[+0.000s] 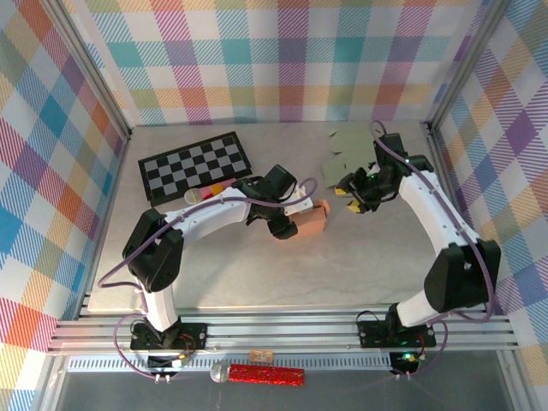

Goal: Fold the paper box

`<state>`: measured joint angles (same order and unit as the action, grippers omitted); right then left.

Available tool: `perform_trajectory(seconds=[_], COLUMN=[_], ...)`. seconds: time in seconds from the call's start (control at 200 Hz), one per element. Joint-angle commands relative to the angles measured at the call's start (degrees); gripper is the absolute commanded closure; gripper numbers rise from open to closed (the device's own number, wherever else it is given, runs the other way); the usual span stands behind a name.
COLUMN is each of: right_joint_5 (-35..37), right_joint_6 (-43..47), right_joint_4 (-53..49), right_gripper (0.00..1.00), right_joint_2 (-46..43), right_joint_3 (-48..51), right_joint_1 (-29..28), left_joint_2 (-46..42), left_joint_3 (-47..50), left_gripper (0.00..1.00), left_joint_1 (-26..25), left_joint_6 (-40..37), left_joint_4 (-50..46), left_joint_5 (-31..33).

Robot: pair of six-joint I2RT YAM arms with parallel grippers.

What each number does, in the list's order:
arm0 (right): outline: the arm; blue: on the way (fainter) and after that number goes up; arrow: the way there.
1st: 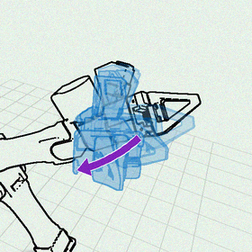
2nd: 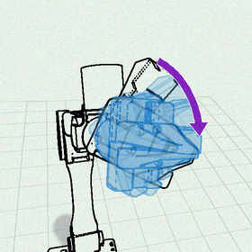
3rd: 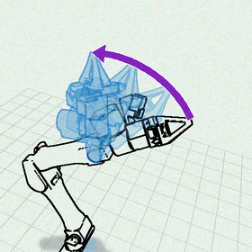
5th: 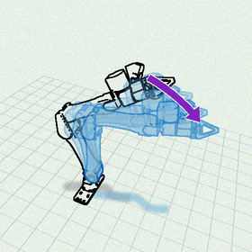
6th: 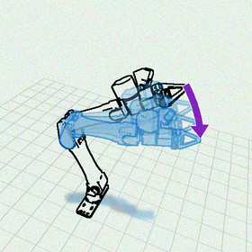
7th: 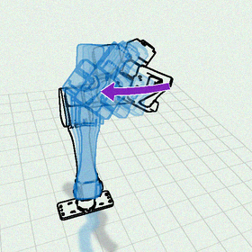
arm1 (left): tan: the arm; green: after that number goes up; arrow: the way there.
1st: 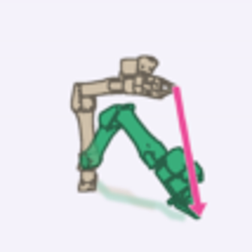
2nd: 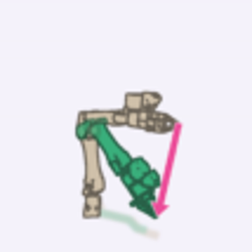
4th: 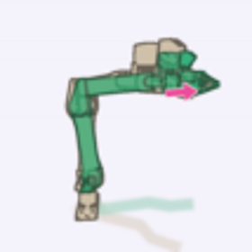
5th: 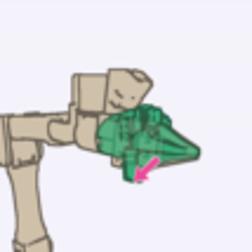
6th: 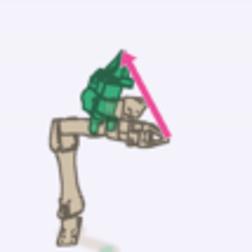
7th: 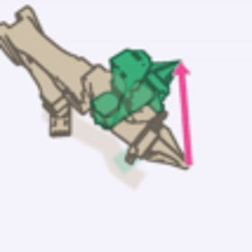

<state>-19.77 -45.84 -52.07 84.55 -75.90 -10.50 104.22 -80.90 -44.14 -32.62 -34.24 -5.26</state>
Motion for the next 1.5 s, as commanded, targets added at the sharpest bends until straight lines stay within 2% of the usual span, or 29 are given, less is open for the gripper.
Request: perform_trajectory(seconds=[0.0, 0.07, 0.145, 0.225, 0.375, 0.68, 0.74, 0.96, 1.455, 1.495], right_joint_5=[9.49, 12.10, 10.19, 6.19, 5.69, 7.85, 8.42, 11.25, 12.04, 12.23], right_joint_6=[16.11, 24.29, 32.06, 37.58, 43.77, 47.22, 48.18, 50.12, 50.94, 53.02], right_joint_4=[4.35, 9.99, 13.90, 13.49, 10.08, 8.21, 7.48, 7.60, 8.56, 8.57], right_gripper=[0.60, 0.64, 0.64, 0.64, 0.64, 0.62, 0.61, 0.61, 0.68, 0.68], right_joint_2=[-5.42, -9.58, -11.75, -10.62, -5.78, -1.40, -0.61, 1.69, 5.44, 5.64], right_joint_3=[3.92, 8.00, 10.40, 9.47, 6.01, 4.27, 4.05, 3.10, 0.78, 0.83], right_joint_1=[-1.26, -2.39, -2.66, -3.05, -6.72, -10.79, -11.03, -11.21, -12.52, -12.59], left_joint_2=[-0.60, -0.68, -0.62, -0.54, -0.25, -0.43, -0.42, -0.25, -0.62, -0.67], left_joint_3=[0.75, 0.67, 0.49, 0.23, -0.55, -0.77, -0.90, -1.00, -1.00, -0.99], left_gripper=[0.30, 0.31, 0.32, 0.33, 0.36, 0.42, 0.46, 0.49, 0.49, 0.49], left_joint_1=[-0.78, -0.78, -0.77, -0.81, -0.93, -0.87, -0.90, -0.94, -0.93, -0.87], left_joint_6=[-0.42, -0.38, -0.50, -0.51, -0.49, -0.62, -0.70, -0.90, -0.89, -0.89], left_joint_4=[0.05, 0.05, -0.04, -0.04, -0.39, -0.74, -1.00, -1.27, -1.80, -1.80], left_joint_5=[-0.37, -0.31, -0.37, -0.28, -0.10, -0.35, -0.63, -1.15, -1.42, -1.38])
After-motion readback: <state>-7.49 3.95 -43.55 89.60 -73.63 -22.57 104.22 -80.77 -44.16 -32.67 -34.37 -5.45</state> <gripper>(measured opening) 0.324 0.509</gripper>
